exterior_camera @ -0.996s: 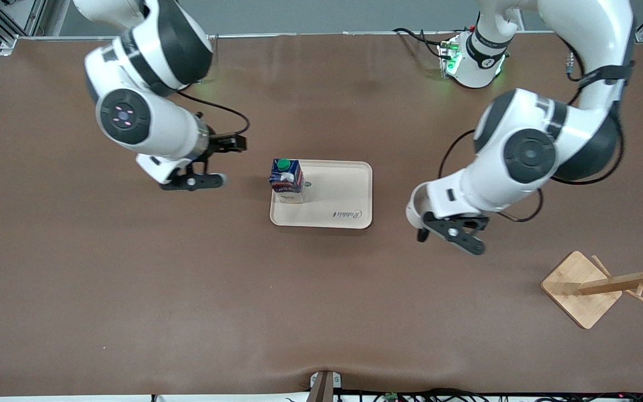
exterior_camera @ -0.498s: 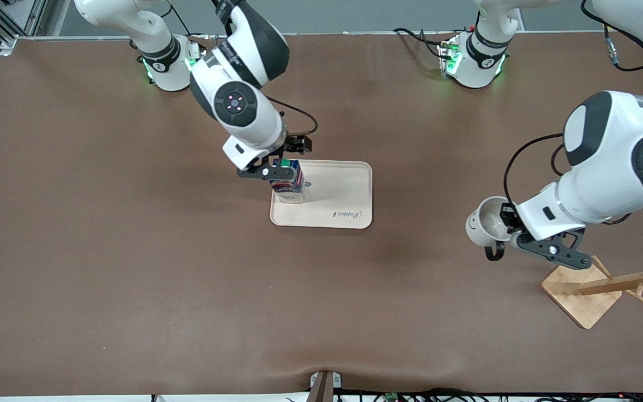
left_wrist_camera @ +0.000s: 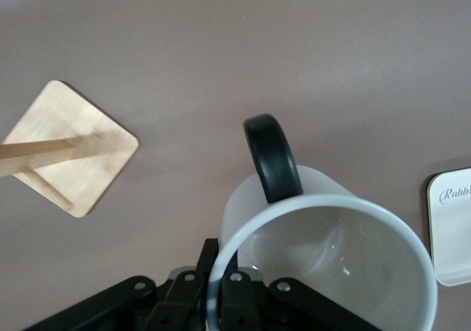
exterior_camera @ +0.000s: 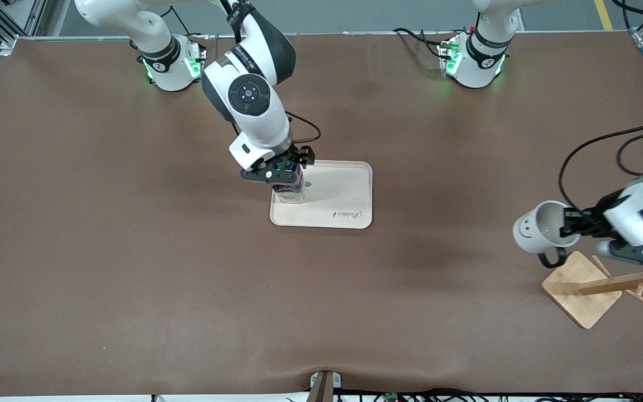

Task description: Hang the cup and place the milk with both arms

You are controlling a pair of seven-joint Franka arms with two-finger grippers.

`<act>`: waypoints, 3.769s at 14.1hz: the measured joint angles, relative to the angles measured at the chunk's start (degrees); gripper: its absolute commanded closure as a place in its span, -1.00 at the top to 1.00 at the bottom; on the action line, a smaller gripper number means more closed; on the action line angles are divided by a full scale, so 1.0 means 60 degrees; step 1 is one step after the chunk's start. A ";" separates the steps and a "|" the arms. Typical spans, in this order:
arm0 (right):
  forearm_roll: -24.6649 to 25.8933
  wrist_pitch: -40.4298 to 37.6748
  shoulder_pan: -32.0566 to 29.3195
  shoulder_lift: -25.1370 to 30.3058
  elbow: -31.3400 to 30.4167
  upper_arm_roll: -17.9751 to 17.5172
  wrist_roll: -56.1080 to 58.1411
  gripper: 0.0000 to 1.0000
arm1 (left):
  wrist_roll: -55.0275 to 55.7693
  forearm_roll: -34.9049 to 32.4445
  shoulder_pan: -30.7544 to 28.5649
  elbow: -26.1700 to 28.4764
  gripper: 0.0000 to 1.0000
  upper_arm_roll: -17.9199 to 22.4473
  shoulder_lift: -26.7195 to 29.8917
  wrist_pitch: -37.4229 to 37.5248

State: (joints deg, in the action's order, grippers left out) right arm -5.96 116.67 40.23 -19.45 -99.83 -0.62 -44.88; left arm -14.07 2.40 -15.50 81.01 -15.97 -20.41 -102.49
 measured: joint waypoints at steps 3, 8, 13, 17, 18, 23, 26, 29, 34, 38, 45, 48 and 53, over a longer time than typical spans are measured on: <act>0.0472 0.0050 0.0126 -0.0013 -0.0039 0.0005 -0.0586 1.00 | -0.1464 0.0169 -0.0642 0.0000 -1.00 -0.0009 0.0215 0.0000; 0.0946 0.0471 0.0351 -0.0280 -0.0098 0.0007 -0.1128 0.36 | -0.3950 0.0303 -0.1405 0.0037 -1.00 -0.0004 0.0248 0.0000; 0.0985 0.0412 0.0371 -0.0316 -0.0070 0.0025 -0.1709 -1.00 | -0.5272 0.0539 -0.1617 0.0129 -1.00 0.0018 0.0226 0.0005; 0.0994 -0.1033 0.0341 -0.0100 0.0508 0.0163 -0.1989 -1.00 | -0.5860 0.0539 -0.1805 0.0275 -1.00 0.0061 0.0221 0.0221; 0.0993 -0.1529 0.0257 -0.0040 0.0883 0.0200 -0.2033 -1.00 | -0.5954 0.0539 -0.1902 0.0295 -1.00 0.0063 0.0219 0.0286; 0.1012 -0.2885 -0.0943 0.0246 0.1838 0.0291 -0.2022 -1.00 | -0.6057 0.0568 -0.2316 0.0303 -1.00 0.0074 0.0189 0.0321; 0.1280 -0.3064 -0.1759 0.0409 0.1839 0.0334 -0.1974 -1.00 | -0.6146 0.0888 -0.2543 0.0298 -1.00 0.0076 0.0019 0.0306; 0.1428 -0.3387 -0.2636 0.0580 0.1826 0.0348 -0.0735 -1.00 | -0.6149 0.0981 -0.2546 0.0194 -1.00 0.0070 -0.0108 0.0271; 0.1453 -0.3397 -0.4463 0.0786 0.1326 0.0373 0.2569 -1.00 | -0.6180 0.0983 -0.2613 -0.0079 -1.00 0.0074 -0.0289 0.0004; 0.1457 -0.1970 -0.6161 0.0952 0.0090 0.0389 0.5407 -1.00 | -0.6213 0.0985 -0.2638 -0.0363 -1.00 0.0073 -0.0599 -0.0183; 0.1450 0.0546 -0.7235 0.1768 -0.2939 0.0367 0.6630 -1.00 | -0.6280 0.0986 -0.2687 -0.0429 -1.00 0.0078 -0.0754 -0.0318; 0.1450 0.0957 -0.7269 0.2105 -0.3615 0.0362 0.6629 -0.47 | -0.6865 0.0986 -0.2803 -0.0429 -1.00 0.0091 -0.0781 -0.0320; 0.1450 0.0959 -0.7391 0.2157 -0.3699 0.0363 0.6630 0.04 | -0.7719 0.0986 -0.2911 -0.0430 -1.00 0.0090 -0.0807 -0.0320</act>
State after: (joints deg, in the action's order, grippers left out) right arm 2.74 122.42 -4.12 -6.51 -122.02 1.56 -5.10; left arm -60.38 8.32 -32.96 78.44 -15.43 -25.25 -104.41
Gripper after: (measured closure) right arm 0.502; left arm 0.952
